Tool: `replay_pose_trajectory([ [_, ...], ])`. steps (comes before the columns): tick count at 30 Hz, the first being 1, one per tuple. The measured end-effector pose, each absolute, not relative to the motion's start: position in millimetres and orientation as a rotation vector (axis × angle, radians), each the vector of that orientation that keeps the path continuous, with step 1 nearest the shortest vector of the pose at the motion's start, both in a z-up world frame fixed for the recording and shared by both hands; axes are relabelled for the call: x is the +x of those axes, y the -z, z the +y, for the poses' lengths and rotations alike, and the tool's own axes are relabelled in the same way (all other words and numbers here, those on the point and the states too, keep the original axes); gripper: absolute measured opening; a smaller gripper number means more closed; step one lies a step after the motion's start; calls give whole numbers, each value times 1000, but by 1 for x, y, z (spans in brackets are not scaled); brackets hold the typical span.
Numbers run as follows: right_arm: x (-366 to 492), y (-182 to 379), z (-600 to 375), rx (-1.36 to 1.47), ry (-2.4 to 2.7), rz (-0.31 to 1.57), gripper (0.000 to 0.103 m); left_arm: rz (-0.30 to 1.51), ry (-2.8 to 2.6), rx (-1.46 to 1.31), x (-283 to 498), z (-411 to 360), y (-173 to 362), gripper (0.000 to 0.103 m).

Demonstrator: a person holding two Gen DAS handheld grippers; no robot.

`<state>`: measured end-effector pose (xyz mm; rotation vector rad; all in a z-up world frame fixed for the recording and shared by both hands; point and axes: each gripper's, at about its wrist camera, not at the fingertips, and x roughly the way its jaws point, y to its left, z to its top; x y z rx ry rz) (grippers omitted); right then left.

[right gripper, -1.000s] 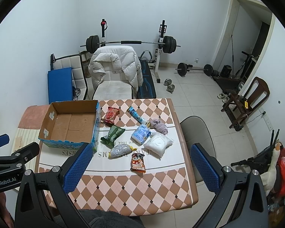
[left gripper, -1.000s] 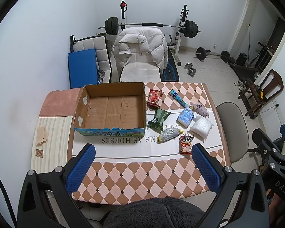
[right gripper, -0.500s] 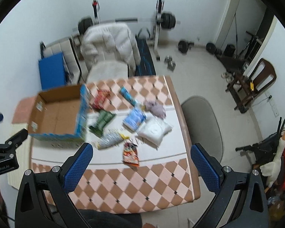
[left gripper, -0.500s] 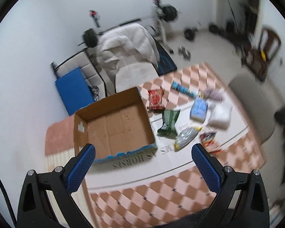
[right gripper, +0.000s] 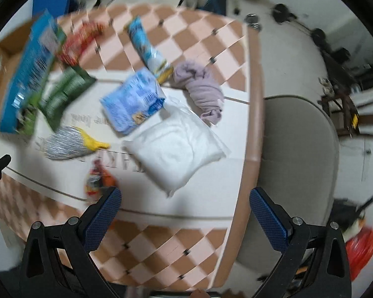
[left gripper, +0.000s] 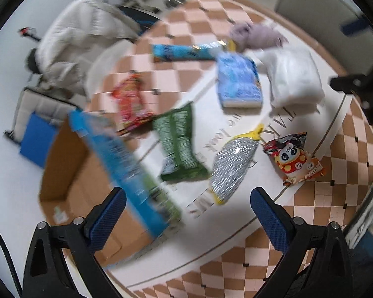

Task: Organize soft objects
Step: 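Grasp the silver scrubber with the left tool while the right tool grasps the white bag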

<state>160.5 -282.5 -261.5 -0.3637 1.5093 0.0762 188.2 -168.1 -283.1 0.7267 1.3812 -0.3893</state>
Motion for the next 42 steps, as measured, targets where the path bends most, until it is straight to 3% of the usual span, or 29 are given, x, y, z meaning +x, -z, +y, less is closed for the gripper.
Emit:
replay_pose_trajectory([
  [9, 194, 338, -280, -514, -299, 1618, 103, 1518, 526, 850, 210, -206, 378, 100],
  [10, 197, 346, -278, -528, -336, 1636, 103, 1526, 529, 854, 210, -206, 384, 92],
  [12, 200, 358, -274, -556, -396, 1657, 103, 1558, 520, 842, 214, -204, 396, 88],
  [14, 202, 372, -269, -584, -441, 1689, 103, 1585, 506, 801, 218, -201, 403, 66],
  [16, 207, 379, -271, -568, -421, 1707, 103, 1640, 469, 760, 221, -197, 412, 50],
  [20, 220, 376, -299, -297, -299, 1768, 102, 1734, 353, 583, 224, -178, 420, 49],
  [25, 210, 384, -355, 188, -108, 1885, 102, 1896, 207, 168, 218, -136, 433, 49],
  [33, 205, 372, -340, 52, -125, 1814, 103, 1915, 220, -59, 197, -99, 432, 54],
  [37, 206, 383, -321, -61, -90, 1825, 103, 1936, 233, -71, 192, -80, 428, 60],
  [42, 199, 385, -316, -104, -53, 1824, 103, 1913, 234, 8, 181, -85, 410, 59],
])
